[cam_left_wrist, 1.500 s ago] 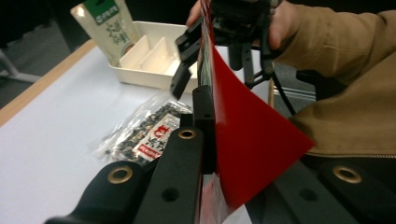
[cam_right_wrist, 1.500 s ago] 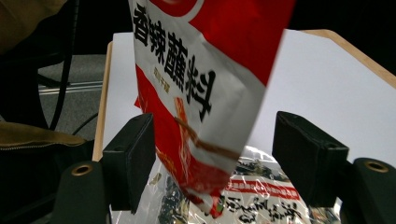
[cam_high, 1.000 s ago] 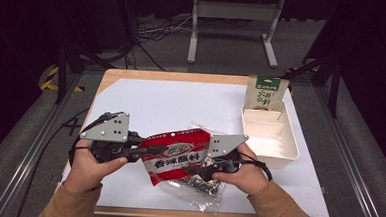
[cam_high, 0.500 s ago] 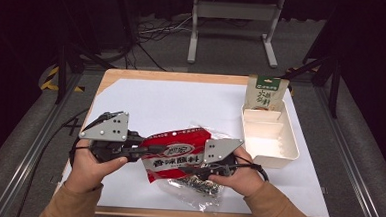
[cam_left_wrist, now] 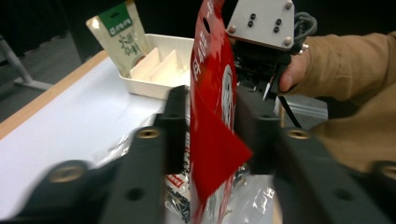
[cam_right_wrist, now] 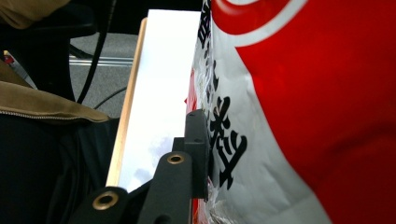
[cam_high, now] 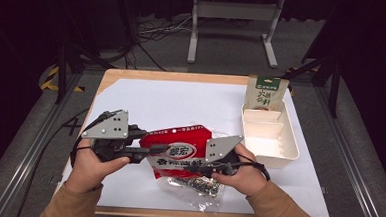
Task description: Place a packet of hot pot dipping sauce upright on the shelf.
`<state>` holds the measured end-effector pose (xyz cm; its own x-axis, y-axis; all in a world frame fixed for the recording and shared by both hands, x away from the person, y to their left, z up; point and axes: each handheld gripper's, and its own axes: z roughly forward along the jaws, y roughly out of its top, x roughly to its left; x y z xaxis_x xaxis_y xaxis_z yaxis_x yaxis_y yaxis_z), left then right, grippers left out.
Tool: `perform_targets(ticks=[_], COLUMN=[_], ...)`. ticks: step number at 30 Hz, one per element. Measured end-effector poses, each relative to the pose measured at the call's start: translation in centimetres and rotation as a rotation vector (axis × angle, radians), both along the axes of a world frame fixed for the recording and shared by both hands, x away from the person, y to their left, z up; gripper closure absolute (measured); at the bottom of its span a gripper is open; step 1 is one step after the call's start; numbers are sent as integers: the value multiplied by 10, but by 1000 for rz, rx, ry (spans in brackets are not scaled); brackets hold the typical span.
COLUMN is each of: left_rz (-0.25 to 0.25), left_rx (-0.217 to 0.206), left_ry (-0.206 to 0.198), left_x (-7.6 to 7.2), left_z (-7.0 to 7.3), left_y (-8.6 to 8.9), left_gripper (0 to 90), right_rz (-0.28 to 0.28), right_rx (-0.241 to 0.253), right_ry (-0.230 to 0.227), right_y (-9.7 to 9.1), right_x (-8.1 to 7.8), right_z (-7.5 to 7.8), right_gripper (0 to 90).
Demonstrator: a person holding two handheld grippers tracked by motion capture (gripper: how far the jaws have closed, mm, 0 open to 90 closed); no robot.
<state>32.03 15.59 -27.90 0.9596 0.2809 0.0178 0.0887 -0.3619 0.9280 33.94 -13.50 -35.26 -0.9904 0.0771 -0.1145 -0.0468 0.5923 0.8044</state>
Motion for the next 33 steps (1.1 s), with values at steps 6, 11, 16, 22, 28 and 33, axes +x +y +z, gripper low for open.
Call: perform_targets(ticks=[6, 11, 16, 22, 28, 33], left_rz=[35, 74, 102, 139, 163, 198], left_rx=[14, 20, 29, 48, 53, 53], left_ry=[-4, -9, -2, -2, 6, -1], left_x=[4, 7, 8, 11, 14, 18], left_z=[-4, -7, -9, -12, -15, -19], left_y=[1, 2, 3, 7, 10, 14], left_gripper=[444, 384, 371, 360, 335, 283], right_rz=[-44, -92, -137, -175, -211, -238], right_rx=[32, 45, 59, 75, 99, 99], right_ry=[17, 7, 5, 9, 9, -3], right_y=[-17, -34, -49, -66, -82, -92], right_x=[4, 7, 10, 14, 18, 22], right_z=[10, 23, 33, 42, 51, 58], right_gripper=[799, 800, 800, 800, 800, 800])
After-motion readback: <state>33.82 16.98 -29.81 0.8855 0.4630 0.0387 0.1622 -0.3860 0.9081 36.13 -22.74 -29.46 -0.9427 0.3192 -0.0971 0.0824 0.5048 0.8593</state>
